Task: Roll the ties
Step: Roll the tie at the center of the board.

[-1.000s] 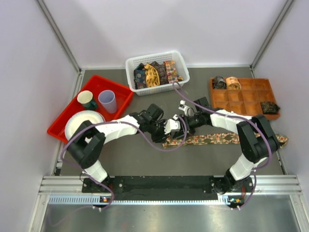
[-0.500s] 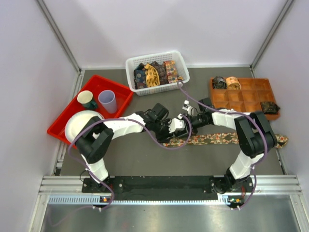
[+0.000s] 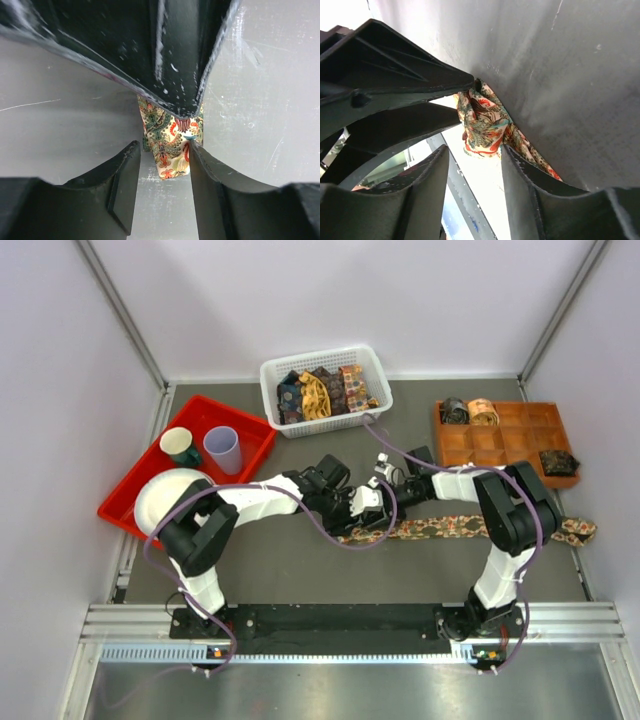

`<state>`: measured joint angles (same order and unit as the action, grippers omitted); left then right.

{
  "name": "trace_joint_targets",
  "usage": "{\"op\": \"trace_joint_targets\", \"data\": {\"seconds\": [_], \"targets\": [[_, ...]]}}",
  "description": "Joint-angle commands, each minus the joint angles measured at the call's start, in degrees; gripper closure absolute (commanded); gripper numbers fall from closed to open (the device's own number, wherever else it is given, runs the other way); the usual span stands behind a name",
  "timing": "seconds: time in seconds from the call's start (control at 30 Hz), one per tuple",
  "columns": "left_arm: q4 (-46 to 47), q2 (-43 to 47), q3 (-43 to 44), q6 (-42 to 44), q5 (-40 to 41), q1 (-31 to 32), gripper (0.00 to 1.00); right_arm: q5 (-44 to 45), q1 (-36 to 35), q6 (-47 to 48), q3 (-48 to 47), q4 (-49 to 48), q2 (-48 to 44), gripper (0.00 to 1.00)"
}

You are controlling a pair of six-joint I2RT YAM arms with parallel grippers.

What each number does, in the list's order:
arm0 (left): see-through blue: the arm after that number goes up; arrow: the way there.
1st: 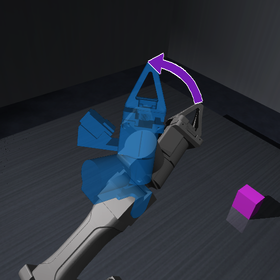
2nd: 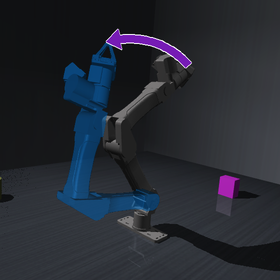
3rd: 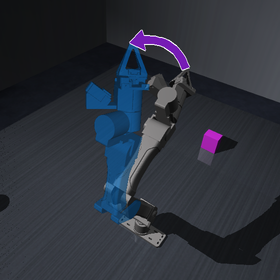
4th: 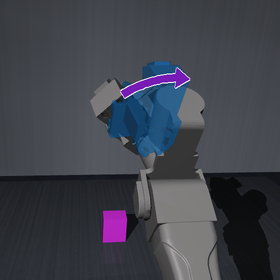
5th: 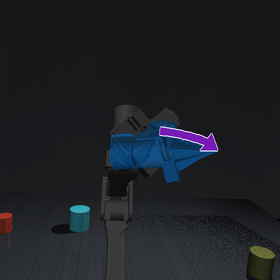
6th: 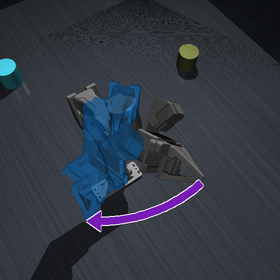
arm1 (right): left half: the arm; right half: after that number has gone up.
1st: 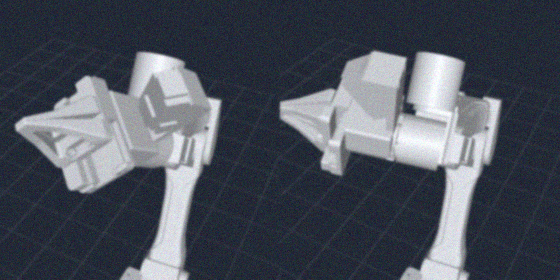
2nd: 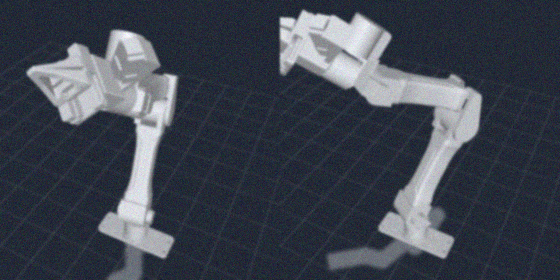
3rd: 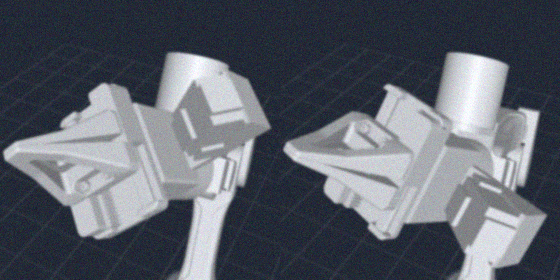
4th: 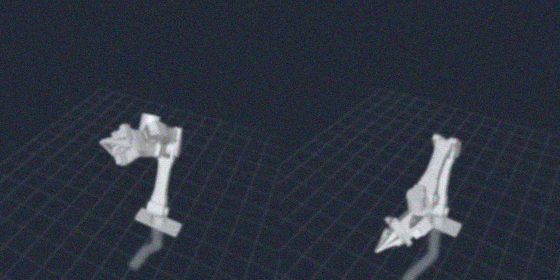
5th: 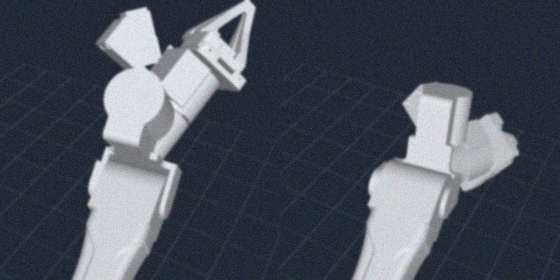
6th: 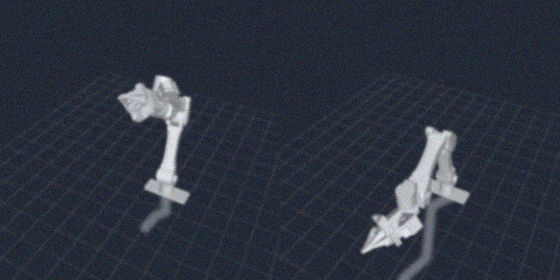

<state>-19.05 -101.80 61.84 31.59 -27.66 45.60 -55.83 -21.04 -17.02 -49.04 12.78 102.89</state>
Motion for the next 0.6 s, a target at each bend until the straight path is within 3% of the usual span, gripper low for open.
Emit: {"op": "trace_joint_targets", "data": {"seconds": [0.0,0.1,0.2,0.23,0.4,0.57], "targets": [[2.2,-0.2,1.9,0.2,-1.1,0.3,0.52,1.6,-1.5,1.2,-1.1,-2.0,0.8,0.56],[2.2,-0.3,2.0,0.3,-1.3,0.3,0.52,3.3,-1.8,1.3,-1.3,-2.2,0.8,0.67],[1.3,0.2,1.7,0.6,-1.3,0.3,0.44,4.5,-1.8,2.0,-2.0,-0.8,1.3,0.88],[0.9,0.9,1.5,1.2,-0.9,0.3,0.40,4.8,-1.7,2.2,-2.0,-0.3,1.0,1.00],[0.8,4.4,-1.9,5.0,-0.3,0.3,0.15,4.9,-1.7,3.2,-1.3,0.8,-0.5,1.00],[2.7,2.7,-0.5,3.5,0.9,1.4,0.11,3.1,-1.7,2.6,-0.8,1.5,-1.9,1.00]]}}
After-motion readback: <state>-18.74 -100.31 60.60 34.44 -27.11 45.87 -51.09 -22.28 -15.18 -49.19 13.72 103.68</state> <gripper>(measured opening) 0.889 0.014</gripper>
